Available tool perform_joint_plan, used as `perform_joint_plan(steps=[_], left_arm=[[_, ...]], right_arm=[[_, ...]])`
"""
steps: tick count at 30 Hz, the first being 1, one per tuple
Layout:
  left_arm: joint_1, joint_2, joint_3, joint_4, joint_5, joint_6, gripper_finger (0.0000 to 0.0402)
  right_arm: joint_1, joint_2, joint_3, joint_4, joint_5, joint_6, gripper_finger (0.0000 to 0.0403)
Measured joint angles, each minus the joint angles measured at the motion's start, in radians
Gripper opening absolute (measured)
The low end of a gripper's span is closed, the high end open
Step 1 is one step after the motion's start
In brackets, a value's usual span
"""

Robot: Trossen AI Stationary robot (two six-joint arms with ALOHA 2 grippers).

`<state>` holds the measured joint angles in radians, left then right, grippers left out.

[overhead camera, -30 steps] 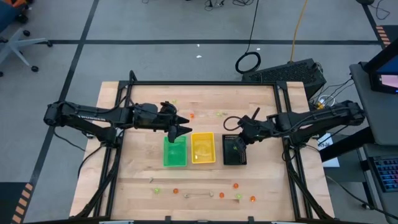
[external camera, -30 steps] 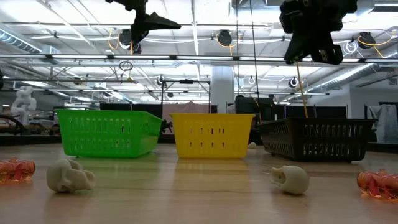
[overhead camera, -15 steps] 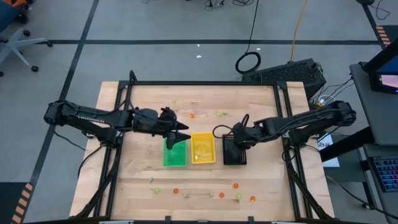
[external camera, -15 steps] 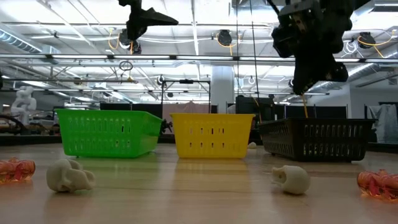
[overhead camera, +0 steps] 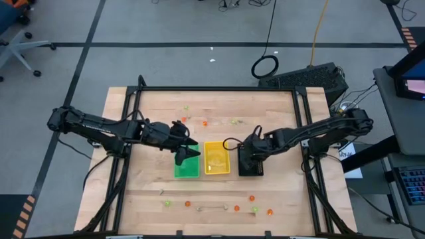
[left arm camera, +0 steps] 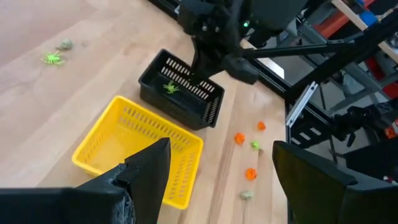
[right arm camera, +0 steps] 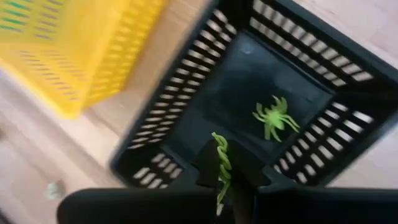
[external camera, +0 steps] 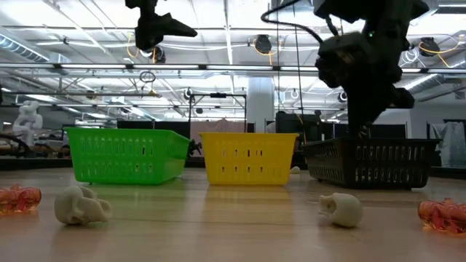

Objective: Sort Halloween decoration
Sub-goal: Put the green spider toy into the black basket

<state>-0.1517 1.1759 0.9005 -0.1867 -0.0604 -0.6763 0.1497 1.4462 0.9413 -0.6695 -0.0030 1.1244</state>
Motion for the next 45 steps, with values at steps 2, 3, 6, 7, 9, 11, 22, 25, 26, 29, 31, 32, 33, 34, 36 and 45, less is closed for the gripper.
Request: perform_joint_plan(steps=[2,3,6,7,9,11,22,25,26,29,31,32,33,34,36,45], left_arm=[[-0.008,0.000,0.000,-0.009,-0.001,0.000,0.0283],[-0.012,0.000,0.000,-0.016,-0.003,0.000,0.0283],[-0.023,0.000,0.000,-0.019,-0.014,-0.001,0.0283],[-0.027,0.000,0.000,-0.019,-0.021,-0.001,0.0283],[-0.028,0.000,0.000,-0.019,-0.026,-0.002,0.0283],[-0.028,0.000,0.000,-0.019,-0.027,-0.007,0.0283],[-0.070,0.000,0.000,-0.041,-0.008,-0.125,0.0283],[-0.106,0.000,0.000,-0.043,0.000,-0.181,0.0283],[-0.118,0.000,0.000,-0.043,0.000,-0.202,0.0283],[-0.154,0.000,0.000,-0.043,-0.010,-0.267,0.0283],[-0.182,0.000,0.000,-0.044,-0.022,-0.311,0.0283],[-0.196,0.000,0.000,-0.044,-0.025,-0.330,0.0282],[-0.211,0.000,0.000,-0.049,-0.027,-0.349,0.0281],[-0.227,0.000,0.000,-0.061,-0.027,-0.371,0.0278],[-0.260,0.000,0.000,-0.096,-0.027,-0.426,0.0270],[-0.432,0.000,0.000,-0.234,0.033,-0.716,0.0221]], right_arm=[[0.000,0.016,0.000,-0.028,0.000,0.016,0.0012],[0.000,0.022,0.000,-0.037,0.000,0.019,0.0015],[0.000,0.038,0.000,-0.054,0.000,0.020,0.0027],[0.000,0.041,0.000,-0.057,0.000,0.019,0.0032],[0.000,0.041,0.000,-0.057,0.001,0.019,0.0043],[0.000,0.041,0.000,-0.055,0.005,0.025,0.0056],[0.000,-0.012,0.000,-0.054,-0.001,0.034,0.0120],[-0.003,-0.076,0.000,-0.054,0.004,0.017,0.0128],[-0.007,-0.100,0.000,-0.055,0.010,0.010,0.0129],[-0.017,-0.168,0.000,-0.057,0.043,-0.020,0.0129],[-0.024,-0.206,0.000,-0.063,0.066,-0.042,0.0130],[-0.027,-0.223,0.000,-0.065,0.079,-0.056,0.0130],[-0.031,-0.239,0.000,-0.070,0.086,-0.067,0.0130],[-0.034,-0.252,0.000,-0.078,0.091,-0.082,0.0130],[-0.039,-0.274,0.000,-0.088,0.109,-0.103,0.0130],[-0.037,-0.319,0.000,-0.102,0.107,-0.150,0.0130]])
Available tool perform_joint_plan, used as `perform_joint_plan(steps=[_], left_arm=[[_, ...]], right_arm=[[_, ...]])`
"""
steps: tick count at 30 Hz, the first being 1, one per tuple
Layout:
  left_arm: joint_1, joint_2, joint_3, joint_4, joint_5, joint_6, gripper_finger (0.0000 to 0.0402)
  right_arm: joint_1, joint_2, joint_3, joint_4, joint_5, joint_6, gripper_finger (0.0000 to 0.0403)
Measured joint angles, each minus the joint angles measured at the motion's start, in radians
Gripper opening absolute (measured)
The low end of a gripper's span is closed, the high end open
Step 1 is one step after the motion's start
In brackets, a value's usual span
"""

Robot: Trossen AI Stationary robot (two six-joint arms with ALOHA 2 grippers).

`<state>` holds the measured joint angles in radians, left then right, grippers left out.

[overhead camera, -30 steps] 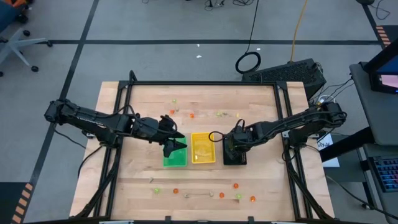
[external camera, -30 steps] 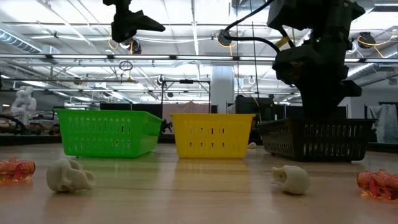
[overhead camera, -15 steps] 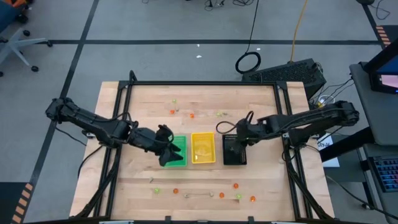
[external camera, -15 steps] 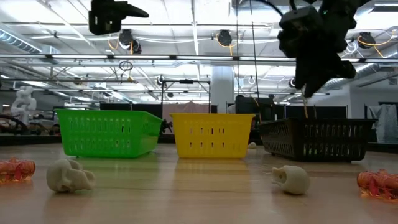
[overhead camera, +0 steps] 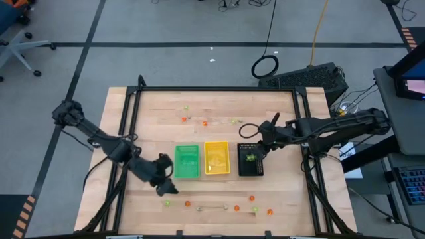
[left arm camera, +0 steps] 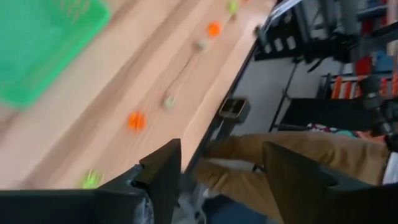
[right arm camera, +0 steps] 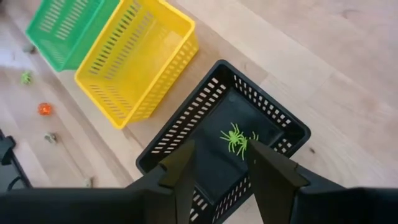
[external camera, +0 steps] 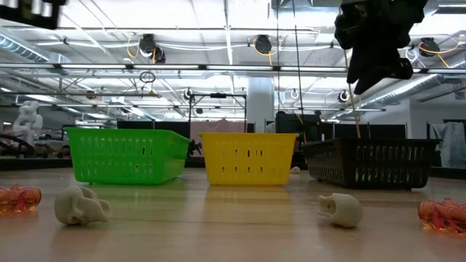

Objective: Sort Halloween decoration
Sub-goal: Put the green spider toy into the black basket

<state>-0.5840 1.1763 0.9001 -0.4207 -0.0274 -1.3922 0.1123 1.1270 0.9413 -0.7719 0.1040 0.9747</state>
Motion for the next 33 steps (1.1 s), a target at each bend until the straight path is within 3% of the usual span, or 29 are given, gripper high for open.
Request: perform_joint_plan(steps=[11,15,19,26,29,33], left_arm=[[-0.140,0.108,0.000,-0.143,-0.001,-0.311,0.0203],[-0.148,0.178,0.000,-0.095,-0.003,-0.382,0.0203],[-0.156,0.258,-0.001,0.090,-0.051,-0.448,0.0203],[-0.156,0.376,0.001,0.290,-0.066,-0.434,0.0203],[-0.156,0.415,0.029,0.275,-0.026,-0.414,0.0202],[-0.156,0.434,0.111,0.137,0.047,-0.351,0.0202]], right_arm=[[0.001,-0.009,0.000,0.001,-0.029,-0.072,0.0130],[0.001,-0.009,0.000,0.003,-0.028,-0.098,0.0130],[0.001,-0.009,0.000,0.004,-0.028,-0.112,0.0130],[0.001,-0.009,0.000,-0.029,-0.053,-0.176,0.0130],[0.001,-0.009,0.000,-0.045,-0.057,-0.166,0.0130],[0.000,-0.009,0.000,-0.045,-0.077,-0.168,0.0130]])
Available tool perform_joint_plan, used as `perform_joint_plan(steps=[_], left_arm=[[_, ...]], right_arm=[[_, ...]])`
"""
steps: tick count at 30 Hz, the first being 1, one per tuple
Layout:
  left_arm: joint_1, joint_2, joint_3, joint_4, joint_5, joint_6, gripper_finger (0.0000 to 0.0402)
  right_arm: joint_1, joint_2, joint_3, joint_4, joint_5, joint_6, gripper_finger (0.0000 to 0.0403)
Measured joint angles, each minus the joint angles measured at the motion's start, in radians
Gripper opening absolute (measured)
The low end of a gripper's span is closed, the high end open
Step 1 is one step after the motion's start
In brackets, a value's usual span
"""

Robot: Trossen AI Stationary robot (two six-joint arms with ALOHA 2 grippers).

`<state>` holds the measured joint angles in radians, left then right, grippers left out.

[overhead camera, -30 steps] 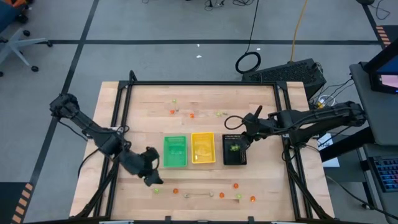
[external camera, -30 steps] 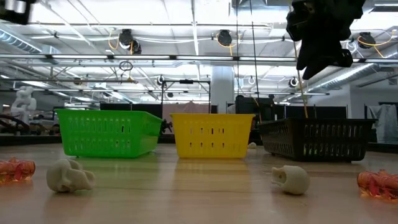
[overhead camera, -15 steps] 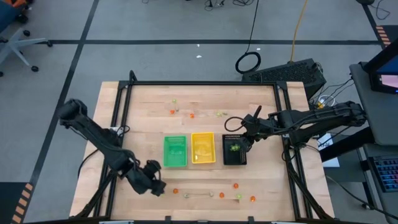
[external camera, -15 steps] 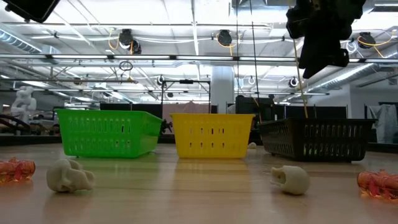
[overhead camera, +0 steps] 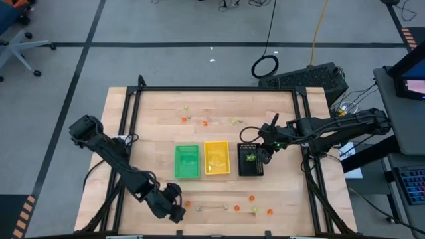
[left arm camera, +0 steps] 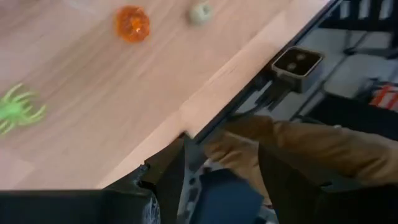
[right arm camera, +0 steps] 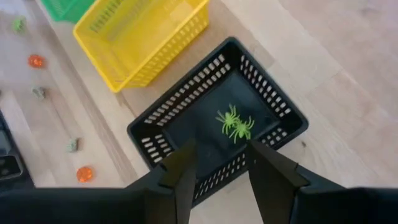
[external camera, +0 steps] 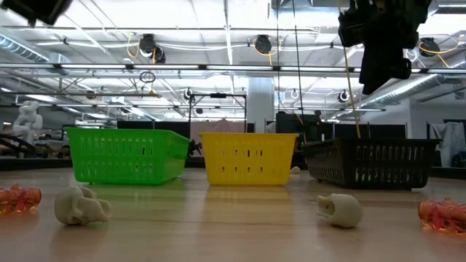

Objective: Sort Halloween decoration
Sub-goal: Put the green spider toy into the black basket

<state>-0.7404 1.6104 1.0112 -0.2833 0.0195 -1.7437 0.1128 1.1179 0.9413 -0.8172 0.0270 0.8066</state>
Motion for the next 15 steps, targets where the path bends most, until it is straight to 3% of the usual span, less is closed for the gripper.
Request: perform_joint_plan(steps=[7,15], left_arm=[[-0.006,-0.002,0.159,-0.393,-0.048,0.022,0.0202],[0.001,0.020,0.162,-0.480,-0.024,-0.115,0.0202]], right_arm=[[0.000,0.000,0.000,-0.011,-0.032,-0.020,0.0130],[0.000,0.000,0.000,-0.034,-0.032,-0.058,0.0130]])
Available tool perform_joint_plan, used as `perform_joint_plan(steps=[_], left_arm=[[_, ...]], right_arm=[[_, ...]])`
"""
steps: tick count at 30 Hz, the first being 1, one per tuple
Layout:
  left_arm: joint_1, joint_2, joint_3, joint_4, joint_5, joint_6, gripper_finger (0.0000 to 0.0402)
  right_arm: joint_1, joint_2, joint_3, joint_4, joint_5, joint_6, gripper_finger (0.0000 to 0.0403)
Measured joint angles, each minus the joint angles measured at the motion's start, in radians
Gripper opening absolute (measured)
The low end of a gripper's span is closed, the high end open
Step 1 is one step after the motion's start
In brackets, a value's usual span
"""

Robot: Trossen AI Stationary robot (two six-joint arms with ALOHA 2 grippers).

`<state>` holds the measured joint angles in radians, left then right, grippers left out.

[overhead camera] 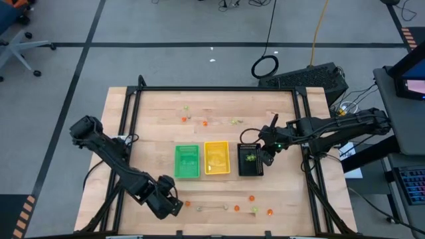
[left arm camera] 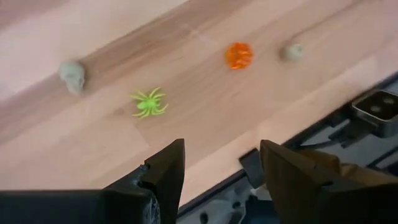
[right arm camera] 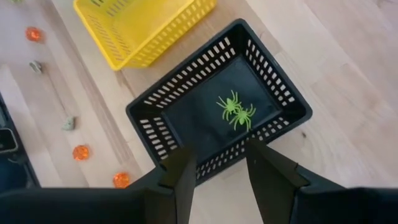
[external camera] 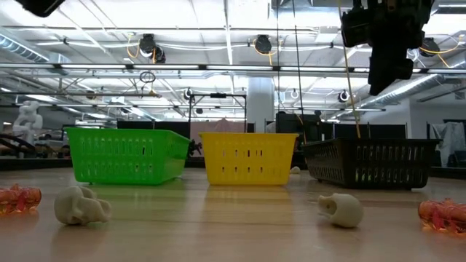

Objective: Sort Halloween decoration
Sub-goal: Put the green spider toy into the black basket

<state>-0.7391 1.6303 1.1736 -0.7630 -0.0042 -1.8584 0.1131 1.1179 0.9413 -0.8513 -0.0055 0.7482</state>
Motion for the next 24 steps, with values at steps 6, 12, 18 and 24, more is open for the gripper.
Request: perform_joint_plan(steps=[6,12,18,24], left_arm=[[-0.001,0.069,0.000,0.006,0.030,-0.062,0.0202],[0.001,0.123,0.000,0.006,0.030,-0.128,0.0202],[0.001,0.166,0.001,0.003,0.031,-0.150,0.0202],[0.004,0.187,0.001,-0.037,0.051,-0.177,0.0202]], right_arm=[[0.000,0.000,0.000,-0.023,0.000,-0.028,0.0130],[0.000,0.000,0.000,-0.025,0.000,-0.032,0.0130],[0.000,0.000,0.000,-0.026,0.000,-0.031,0.0130],[0.000,0.000,0.000,-0.026,0.000,-0.029,0.0130]])
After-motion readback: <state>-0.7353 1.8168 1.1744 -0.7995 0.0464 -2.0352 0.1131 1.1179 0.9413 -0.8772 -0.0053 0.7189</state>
